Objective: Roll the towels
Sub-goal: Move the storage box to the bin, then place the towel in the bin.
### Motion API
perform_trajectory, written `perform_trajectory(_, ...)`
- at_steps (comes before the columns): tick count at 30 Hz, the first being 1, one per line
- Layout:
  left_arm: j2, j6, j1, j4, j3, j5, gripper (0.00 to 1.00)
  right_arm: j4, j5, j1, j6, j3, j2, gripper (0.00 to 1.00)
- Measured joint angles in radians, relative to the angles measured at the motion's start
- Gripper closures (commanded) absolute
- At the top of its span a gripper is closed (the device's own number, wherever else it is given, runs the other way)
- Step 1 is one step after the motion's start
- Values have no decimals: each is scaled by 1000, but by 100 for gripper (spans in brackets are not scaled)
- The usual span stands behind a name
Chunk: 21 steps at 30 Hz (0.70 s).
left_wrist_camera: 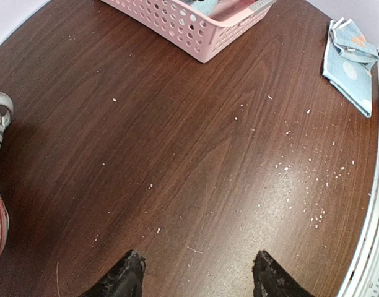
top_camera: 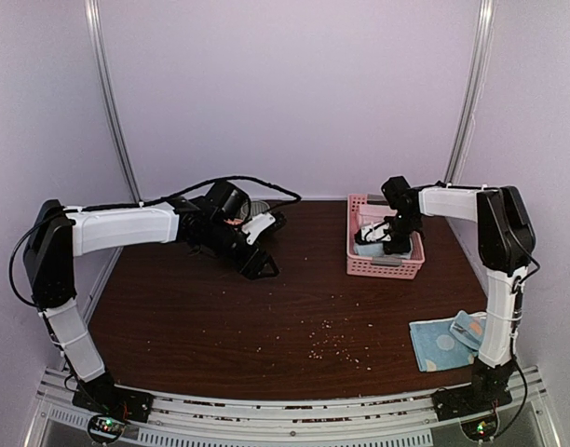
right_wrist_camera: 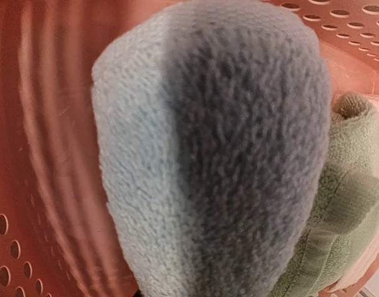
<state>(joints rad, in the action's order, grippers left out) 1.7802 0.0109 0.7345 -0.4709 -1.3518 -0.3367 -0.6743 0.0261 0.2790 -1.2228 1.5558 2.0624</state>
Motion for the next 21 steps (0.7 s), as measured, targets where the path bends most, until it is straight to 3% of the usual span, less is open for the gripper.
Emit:
perform_trajectory(2, 2, 0, 0, 0, 0, 0, 38, 10, -1, 0, 4, -13, 0, 99)
perform_trajectory(9, 8, 0, 0, 0, 0, -2, 38, 102, -18, 0, 31, -42, 0, 58)
perform_trajectory(21, 9, 0, 0, 0, 0, -19, 38, 53, -20, -1, 22, -36, 0, 45)
